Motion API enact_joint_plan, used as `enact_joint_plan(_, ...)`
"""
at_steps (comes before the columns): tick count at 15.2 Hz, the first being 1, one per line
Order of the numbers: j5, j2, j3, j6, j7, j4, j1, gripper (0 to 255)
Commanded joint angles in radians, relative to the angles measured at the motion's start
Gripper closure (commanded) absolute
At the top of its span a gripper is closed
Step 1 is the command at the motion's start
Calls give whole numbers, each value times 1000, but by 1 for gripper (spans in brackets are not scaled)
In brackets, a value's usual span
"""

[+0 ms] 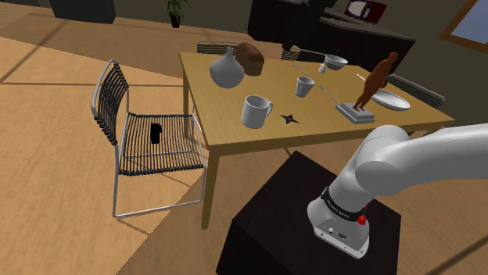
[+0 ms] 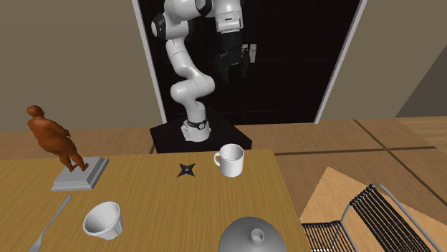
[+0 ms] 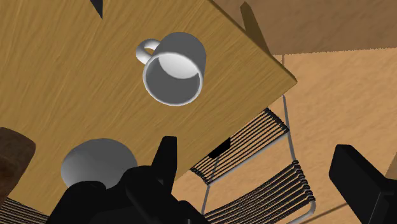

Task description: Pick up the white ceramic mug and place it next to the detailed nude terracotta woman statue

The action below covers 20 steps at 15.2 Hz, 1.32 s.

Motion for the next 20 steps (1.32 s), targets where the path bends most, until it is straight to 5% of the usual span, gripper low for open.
enact_joint_plan(1, 0, 0, 0, 0, 0, 0, 0, 0)
enact_joint_plan(20, -31, 444, -29, 484, -25, -222, -37, 0)
